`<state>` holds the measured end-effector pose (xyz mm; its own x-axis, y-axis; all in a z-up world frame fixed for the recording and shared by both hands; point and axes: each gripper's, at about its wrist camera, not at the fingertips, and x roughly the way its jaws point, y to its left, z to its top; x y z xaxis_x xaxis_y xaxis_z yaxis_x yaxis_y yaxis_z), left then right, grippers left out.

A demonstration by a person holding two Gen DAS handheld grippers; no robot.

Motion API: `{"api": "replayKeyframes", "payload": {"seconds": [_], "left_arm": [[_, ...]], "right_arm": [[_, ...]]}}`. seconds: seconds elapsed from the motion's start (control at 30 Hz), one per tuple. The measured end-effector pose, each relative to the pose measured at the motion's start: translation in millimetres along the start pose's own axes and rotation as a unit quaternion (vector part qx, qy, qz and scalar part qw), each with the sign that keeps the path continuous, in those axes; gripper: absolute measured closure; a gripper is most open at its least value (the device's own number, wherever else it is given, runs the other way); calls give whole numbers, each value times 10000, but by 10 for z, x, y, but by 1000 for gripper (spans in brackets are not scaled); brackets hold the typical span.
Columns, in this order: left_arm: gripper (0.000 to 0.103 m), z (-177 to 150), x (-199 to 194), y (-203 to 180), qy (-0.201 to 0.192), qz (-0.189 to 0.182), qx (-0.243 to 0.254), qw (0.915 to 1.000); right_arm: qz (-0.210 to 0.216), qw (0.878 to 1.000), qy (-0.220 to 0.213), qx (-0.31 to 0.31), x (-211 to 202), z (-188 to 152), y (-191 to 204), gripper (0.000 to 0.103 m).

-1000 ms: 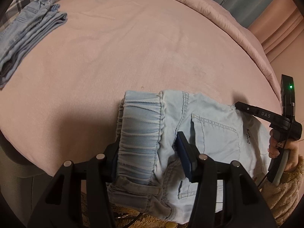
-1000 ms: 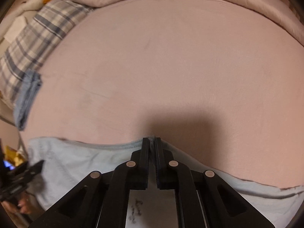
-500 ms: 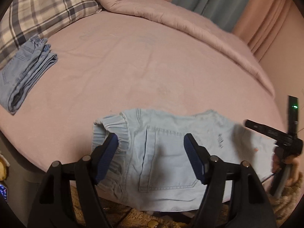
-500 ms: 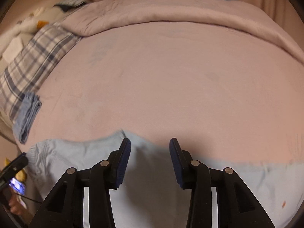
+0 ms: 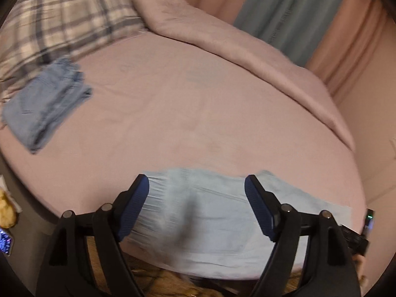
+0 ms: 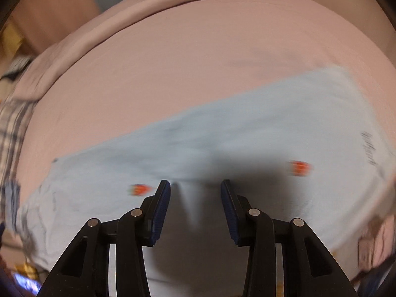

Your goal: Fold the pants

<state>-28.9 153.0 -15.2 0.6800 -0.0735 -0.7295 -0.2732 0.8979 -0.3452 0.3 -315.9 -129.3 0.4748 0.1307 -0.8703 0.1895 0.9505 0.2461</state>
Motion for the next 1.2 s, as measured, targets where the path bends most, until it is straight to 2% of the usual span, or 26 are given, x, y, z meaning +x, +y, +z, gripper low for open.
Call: {"api": "replayKeyframes", "payload": {"seconds": [0.1, 0.17, 0.27, 0.4, 0.43, 0.47, 0.53, 0.6, 0.67, 0.7, 0.73, 0.9, 1.07, 1.13, 1.2], "left_arm": [[23, -81, 109, -259, 257, -332, 279, 9987], [25, -171, 235, -415, 456, -363, 467, 9972], [28, -384, 483, -638, 939, -621, 654, 9915], [40, -603, 730, -819, 1373, -893, 799, 9833], [44, -637, 784, -835, 1441, -873, 820, 9823], [46, -681, 838, -859, 1521, -836, 837, 9812], [52, -769, 970, -864, 1742, -736, 807, 9786], [53, -819, 1049, -847, 1810, -685, 766, 9781], [55, -840, 1092, -815, 1851, -655, 699, 9780], [55, -834, 1123, -790, 1895, -668, 607, 9777], [55, -834, 1134, -778, 1917, -677, 545, 9776], [55, -838, 1148, -850, 1938, -603, 594, 9774], [55, -728, 1170, -1011, 1951, -519, 898, 9753], [55, -598, 1156, -1108, 1815, -654, 965, 9764], [53, -447, 1197, -1226, 1673, -750, 1036, 9776]], "right_arm": [[-480, 9981, -174, 346, -61, 23, -289, 62], [-854, 9944, -314, 546, -104, 53, -479, 62], [-1274, 9865, -427, 934, -166, 99, -777, 62], [-995, 9814, -857, 1397, -468, 86, -1059, 60], [-1020, 9787, -937, 1513, -522, 83, -1129, 51], [-1096, 9760, -989, 1600, -551, 74, -1201, 46], [-1240, 9715, -992, 1761, -543, 74, -1344, 45], [-1084, 9722, -923, 1861, -465, 86, -1386, 45], [-820, 9747, -876, 1886, -448, 39, -1482, 51], [-698, 9766, -840, 1852, -402, 60, -1489, 71], [-646, 9772, -793, 1862, -349, 83, -1500, 100], [-605, 9725, -1086, 1971, -450, 193, -1598, 101], [-710, 9743, -715, 2012, -264, 85, -1748, 101], [-880, 9747, -668, 1945, -372, 98, -1718, 101], [-1039, 9767, -731, 1729, -532, 220, -1665, 93]]}}
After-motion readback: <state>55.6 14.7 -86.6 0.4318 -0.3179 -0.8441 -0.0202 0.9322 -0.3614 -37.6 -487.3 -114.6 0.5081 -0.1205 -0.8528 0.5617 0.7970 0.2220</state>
